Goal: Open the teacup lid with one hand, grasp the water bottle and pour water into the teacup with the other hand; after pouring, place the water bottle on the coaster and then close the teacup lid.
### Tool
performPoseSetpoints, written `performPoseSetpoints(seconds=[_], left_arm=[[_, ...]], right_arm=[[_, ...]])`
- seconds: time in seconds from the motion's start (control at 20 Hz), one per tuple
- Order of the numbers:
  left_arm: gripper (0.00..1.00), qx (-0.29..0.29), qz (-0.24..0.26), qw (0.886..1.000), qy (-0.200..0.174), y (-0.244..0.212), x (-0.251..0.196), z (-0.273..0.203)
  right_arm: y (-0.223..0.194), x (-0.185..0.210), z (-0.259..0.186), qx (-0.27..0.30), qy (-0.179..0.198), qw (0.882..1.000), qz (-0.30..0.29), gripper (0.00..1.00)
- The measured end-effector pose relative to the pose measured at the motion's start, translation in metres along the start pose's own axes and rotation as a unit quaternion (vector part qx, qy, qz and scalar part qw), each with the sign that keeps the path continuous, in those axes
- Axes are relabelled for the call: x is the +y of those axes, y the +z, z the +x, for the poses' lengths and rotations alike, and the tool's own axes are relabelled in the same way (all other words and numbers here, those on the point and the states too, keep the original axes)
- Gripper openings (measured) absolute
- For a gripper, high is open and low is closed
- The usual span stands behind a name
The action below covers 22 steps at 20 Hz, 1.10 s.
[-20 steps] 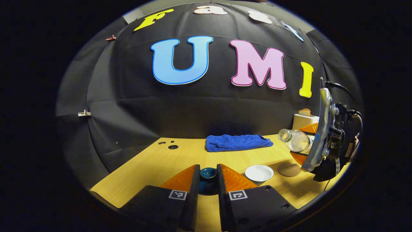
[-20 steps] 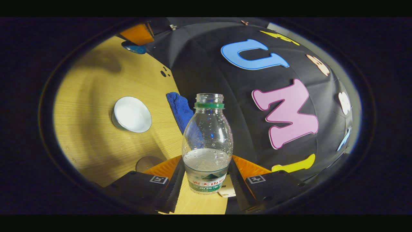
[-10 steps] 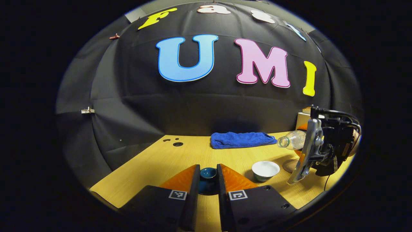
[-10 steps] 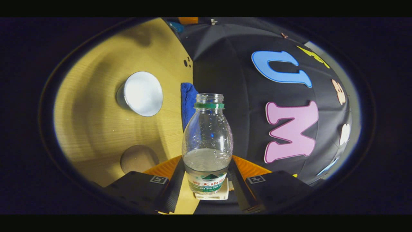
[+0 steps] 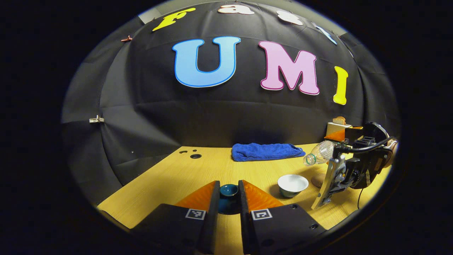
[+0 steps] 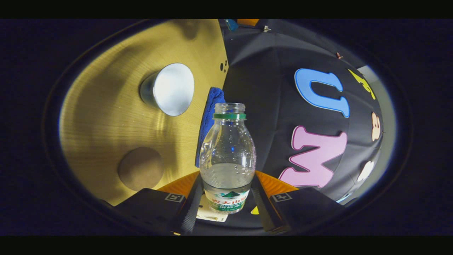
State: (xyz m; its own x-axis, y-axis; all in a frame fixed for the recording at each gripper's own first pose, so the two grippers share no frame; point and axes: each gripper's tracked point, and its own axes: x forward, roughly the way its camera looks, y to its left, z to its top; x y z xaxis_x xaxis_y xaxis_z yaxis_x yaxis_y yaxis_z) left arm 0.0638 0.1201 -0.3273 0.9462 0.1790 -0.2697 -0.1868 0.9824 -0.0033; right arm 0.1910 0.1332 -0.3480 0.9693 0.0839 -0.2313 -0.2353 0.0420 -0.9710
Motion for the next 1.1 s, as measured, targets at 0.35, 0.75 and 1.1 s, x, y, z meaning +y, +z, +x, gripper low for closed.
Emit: performPoseSetpoints(seconds=[0.35,0.75,1.1], left_arm=[[0.32,0.002,-0.006,1.0,0.0,-0.002,-0.001,-0.001],[0.32,0.004,-0.006,1.0,0.0,-0.004,0.002,0.001],[0.32,0.006,-0.012,1.0,0.003,-0.005,0.003,0.001]], right_arm=[[0.002,-0.004,0.005,-0.006,-0.01,0.999,-0.039,0.73],[-0.002,-0.009,0.011,-0.006,-0.021,0.998,-0.058,0.74],[-0.001,-0.014,0.015,-0.02,-0.033,0.996,-0.082,0.74]])
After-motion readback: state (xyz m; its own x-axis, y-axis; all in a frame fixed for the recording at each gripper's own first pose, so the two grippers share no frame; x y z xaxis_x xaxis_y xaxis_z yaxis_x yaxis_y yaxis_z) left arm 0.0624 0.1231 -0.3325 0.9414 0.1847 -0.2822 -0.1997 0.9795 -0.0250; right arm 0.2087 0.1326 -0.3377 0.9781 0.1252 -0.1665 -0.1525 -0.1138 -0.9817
